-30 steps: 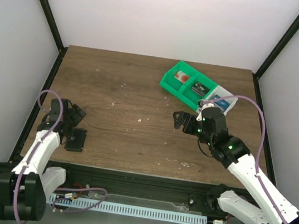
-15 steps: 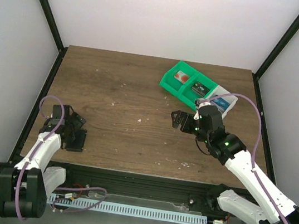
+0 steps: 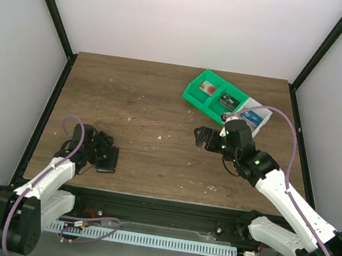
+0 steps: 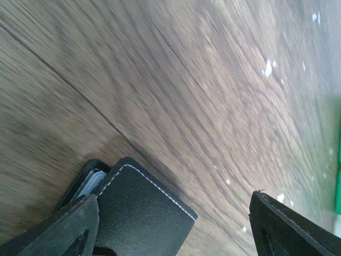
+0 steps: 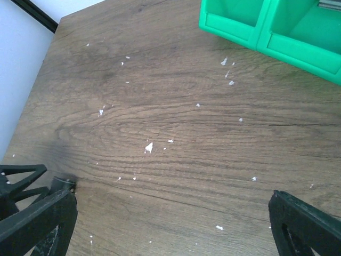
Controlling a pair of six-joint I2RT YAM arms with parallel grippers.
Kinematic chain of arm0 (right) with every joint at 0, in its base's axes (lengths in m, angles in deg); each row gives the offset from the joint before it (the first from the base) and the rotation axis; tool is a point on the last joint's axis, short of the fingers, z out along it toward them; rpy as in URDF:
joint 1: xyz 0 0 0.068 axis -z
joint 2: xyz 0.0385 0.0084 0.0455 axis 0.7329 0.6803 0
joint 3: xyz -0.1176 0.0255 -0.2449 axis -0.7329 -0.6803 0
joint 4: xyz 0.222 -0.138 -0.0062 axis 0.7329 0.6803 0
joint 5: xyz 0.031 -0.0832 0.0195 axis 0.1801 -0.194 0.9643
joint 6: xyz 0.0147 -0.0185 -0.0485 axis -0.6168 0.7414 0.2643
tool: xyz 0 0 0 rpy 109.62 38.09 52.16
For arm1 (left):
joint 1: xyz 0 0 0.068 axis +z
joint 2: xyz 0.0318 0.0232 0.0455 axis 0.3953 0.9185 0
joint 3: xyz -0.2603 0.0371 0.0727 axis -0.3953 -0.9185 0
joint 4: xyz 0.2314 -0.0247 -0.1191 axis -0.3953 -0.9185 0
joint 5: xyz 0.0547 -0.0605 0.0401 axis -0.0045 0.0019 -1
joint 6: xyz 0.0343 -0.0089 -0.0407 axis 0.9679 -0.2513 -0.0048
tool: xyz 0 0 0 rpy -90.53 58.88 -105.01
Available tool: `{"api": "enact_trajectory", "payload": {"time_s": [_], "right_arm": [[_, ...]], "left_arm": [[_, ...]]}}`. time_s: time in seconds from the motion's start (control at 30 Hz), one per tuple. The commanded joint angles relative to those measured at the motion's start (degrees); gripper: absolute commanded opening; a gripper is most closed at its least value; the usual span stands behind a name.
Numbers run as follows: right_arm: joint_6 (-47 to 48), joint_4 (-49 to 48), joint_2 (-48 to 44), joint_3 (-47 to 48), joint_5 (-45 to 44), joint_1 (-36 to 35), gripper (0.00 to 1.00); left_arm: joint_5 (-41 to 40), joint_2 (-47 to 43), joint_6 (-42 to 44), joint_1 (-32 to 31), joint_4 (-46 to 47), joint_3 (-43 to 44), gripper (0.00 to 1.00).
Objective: Take the credit cards out of the card holder
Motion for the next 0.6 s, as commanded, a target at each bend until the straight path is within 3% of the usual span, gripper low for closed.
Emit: {"api": "enact_trajectory", "payload": {"time_s": [0.0, 0.27, 0.47, 0.57], "right_arm": [[-1.03, -1.36, 0.13, -0.54, 3.35, 0.51, 1.00], [-6.49, -9.16, 1.97, -5.41, 17.53, 0.51, 0.98], [-10.72, -18.44, 6.43, -9.77, 28.37, 0.02, 0.79], [-12.33, -21.56, 9.79, -10.37, 29.13, -2.73, 0.70]], "left_arm": [[5.53, 2.76, -6.25, -6.26, 2.02, -1.61, 0.79], [3.54, 7.91, -12.88, -20.41, 8.87, 1.23, 0.76], [-1.18, 9.61, -8.60, -23.72, 3.90, 5.46, 0.75], [-4.79, 8.20, -6.39, -24.25, 0.61, 6.16, 0.72]]}}
